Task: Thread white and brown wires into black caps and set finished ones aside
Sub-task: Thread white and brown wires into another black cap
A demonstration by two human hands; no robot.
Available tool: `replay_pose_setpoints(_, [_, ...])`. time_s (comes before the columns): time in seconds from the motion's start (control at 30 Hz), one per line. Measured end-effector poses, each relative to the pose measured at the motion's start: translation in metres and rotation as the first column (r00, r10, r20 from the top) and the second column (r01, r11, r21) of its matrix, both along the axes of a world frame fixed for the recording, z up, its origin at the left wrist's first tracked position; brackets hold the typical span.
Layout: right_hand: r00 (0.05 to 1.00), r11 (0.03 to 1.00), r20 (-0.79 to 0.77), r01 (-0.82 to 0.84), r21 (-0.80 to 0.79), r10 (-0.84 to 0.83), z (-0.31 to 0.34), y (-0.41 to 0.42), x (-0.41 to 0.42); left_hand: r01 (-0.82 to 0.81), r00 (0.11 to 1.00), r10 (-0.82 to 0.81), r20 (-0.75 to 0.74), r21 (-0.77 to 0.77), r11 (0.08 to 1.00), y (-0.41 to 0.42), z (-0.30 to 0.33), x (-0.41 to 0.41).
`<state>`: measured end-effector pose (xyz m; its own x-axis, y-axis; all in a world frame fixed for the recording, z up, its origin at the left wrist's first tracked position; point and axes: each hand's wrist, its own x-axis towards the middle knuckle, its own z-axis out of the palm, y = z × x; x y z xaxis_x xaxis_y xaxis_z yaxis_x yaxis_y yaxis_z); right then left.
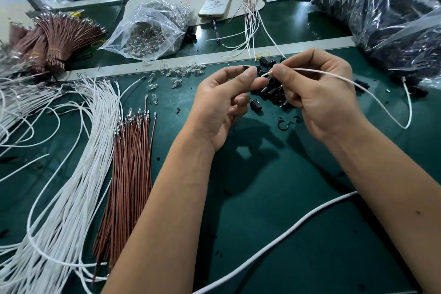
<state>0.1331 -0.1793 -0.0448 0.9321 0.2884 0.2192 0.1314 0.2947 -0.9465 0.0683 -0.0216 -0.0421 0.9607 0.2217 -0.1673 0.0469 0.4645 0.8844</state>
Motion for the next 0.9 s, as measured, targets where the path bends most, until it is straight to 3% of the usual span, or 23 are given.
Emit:
replay_pose_setpoints(0.17, [0.996,0.996,0.09,0.025,-0.082,-0.018,0.001,0.0,-0.003,-0.048,0.999,0.049,-0.013,0.048,0.998,0.004,-0.003,-0.001])
replay_pose_setpoints(0.37, [0.992,0.995,0.125,0.03,-0.098,-0.017,0.0,0.001,-0.004,0.009,0.999,-0.002,-0.054,0.124,0.992,0.007,-0.003,-0.003])
replay_pose_setpoints(0.47, [0.999,0.999,0.029,-0.032,-0.002,0.032,-0.002,0.002,-0.005,0.0,1.0,0.003,-0.03,0.127,0.992,0.007,-0.004,-0.003])
replay_pose_setpoints(0.6, [0.987,0.991,-0.133,-0.076,0.111,0.091,-0.007,0.011,-0.008,-0.083,0.996,0.09,-0.012,0.297,0.951,0.004,-0.005,-0.002])
replay_pose_setpoints(0.73, [0.997,0.997,-0.073,-0.045,-0.067,0.04,-0.011,0.011,-0.007,-0.154,0.987,0.159,0.025,0.449,0.88,0.005,-0.008,-0.001])
replay_pose_setpoints(0.9, [1.0,0.974,0.001,0.009,-0.226,-0.009,-0.01,0.008,-0.005,-0.099,0.991,0.133,-0.029,0.521,0.848,0.006,-0.009,-0.002])
